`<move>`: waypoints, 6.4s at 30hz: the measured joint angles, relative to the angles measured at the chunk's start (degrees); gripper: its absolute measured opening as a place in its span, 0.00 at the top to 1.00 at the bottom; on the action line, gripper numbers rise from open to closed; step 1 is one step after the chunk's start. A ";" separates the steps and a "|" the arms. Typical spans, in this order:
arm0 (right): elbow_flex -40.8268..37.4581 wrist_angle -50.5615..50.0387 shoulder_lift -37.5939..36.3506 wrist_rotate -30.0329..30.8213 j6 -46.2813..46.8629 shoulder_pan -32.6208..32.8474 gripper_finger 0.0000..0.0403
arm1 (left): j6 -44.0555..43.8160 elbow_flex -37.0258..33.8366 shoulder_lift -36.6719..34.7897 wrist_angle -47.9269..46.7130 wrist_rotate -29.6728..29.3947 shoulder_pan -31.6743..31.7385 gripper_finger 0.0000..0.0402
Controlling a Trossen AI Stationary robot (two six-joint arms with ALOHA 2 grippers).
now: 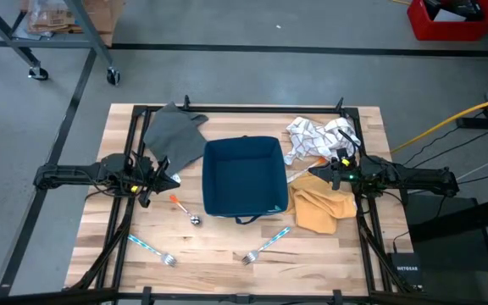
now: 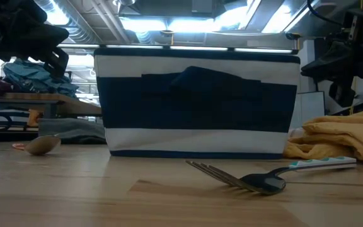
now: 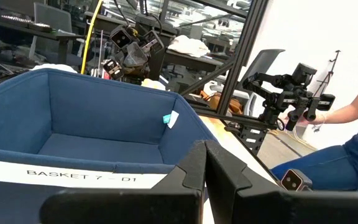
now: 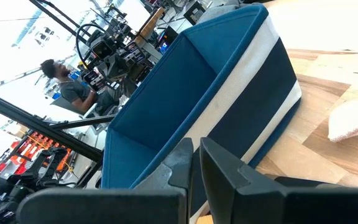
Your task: Fold towel
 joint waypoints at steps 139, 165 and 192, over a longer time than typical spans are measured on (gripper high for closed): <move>-0.03 2.83 -0.01 0.46 0.02 -0.04 0.91 | -4.59 39.04 63.29 -48.98 -11.96 24.03 0.85; 0.02 2.75 -0.01 0.42 0.02 0.02 0.91 | -13.78 39.00 81.95 -52.21 -19.17 17.59 0.53; 0.02 2.78 0.00 0.42 0.02 0.00 0.91 | -18.20 40.36 82.50 -51.72 -19.48 17.64 0.99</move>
